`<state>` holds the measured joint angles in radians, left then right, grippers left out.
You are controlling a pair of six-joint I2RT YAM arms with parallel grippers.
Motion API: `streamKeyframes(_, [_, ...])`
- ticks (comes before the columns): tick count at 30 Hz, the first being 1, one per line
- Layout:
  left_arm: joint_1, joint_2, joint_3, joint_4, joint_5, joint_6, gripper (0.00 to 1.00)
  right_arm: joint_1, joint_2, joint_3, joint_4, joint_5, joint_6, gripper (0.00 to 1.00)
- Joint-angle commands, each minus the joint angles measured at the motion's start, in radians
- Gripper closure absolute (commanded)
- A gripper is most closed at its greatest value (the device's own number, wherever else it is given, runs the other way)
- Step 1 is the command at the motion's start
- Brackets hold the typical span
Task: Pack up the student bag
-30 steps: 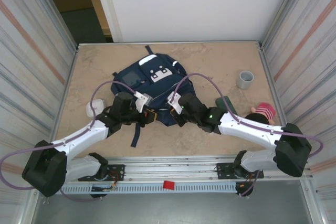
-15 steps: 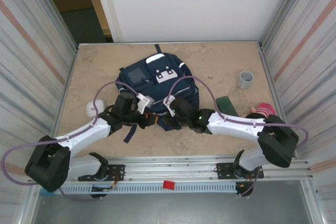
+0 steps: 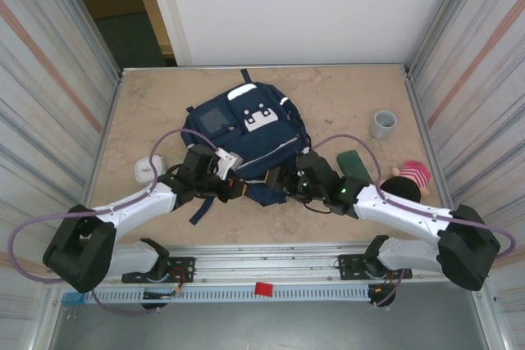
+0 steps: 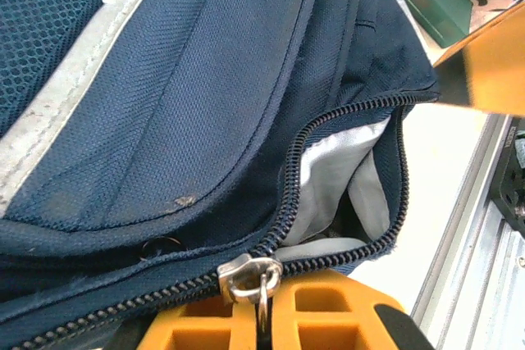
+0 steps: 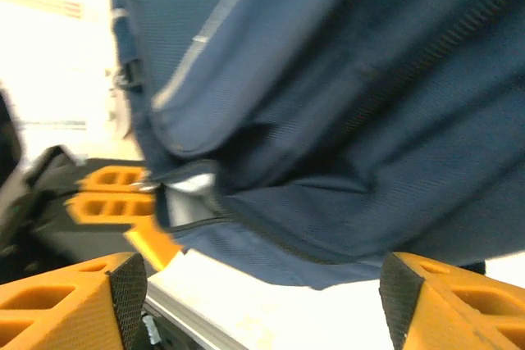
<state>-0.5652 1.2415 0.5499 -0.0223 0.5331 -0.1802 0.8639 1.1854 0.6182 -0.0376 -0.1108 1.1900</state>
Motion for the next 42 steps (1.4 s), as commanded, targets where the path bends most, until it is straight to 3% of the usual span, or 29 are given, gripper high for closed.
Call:
streamKeyframes(1, [-0.010,-0.001,0.006,0.027,-0.038,0.041,1.00,-0.017,0.101,0.014,0.178,-0.105,0.206,0.23])
streamKeyframes(4, [-0.024,0.005,0.011,0.022,-0.021,0.059,1.00,-0.019,0.198,0.060,0.209,-0.108,0.217,0.27])
streamKeyframes(8, [-0.078,0.014,0.044,-0.019,0.043,0.115,1.00,-0.042,0.268,0.026,0.341,-0.084,0.267,0.54])
streamKeyframes(16, [-0.148,0.043,0.080,0.073,0.120,0.063,0.95,-0.042,0.280,0.048,0.335,-0.076,0.225,0.83])
streamKeyframes(18, [-0.154,0.065,0.100,0.081,0.123,0.048,0.90,-0.042,0.265,0.048,0.322,-0.073,0.206,0.85])
streamKeyframes(22, [-0.156,0.079,0.152,0.007,0.107,0.072,0.70,-0.069,0.203,0.062,0.216,-0.095,0.112,0.88])
streamKeyframes(29, [-0.139,-0.065,0.171,-0.145,-0.057,0.304,0.26,-0.199,0.123,0.181,-0.152,-0.224,-0.293,0.90])
streamKeyframes(35, [-0.139,-0.169,0.150,-0.241,-0.187,0.635,0.21,-0.339,0.137,0.266,-0.280,-0.345,-0.548,0.91])
streamKeyframes(39, [-0.137,-0.145,0.128,-0.170,-0.370,0.762,0.19,-0.407,0.155,0.288,-0.288,-0.409,-0.616,0.92])
streamKeyframes(42, [-0.137,-0.075,0.127,-0.068,-0.417,0.824,0.18,-0.433,0.172,0.304,-0.286,-0.457,-0.642,0.93])
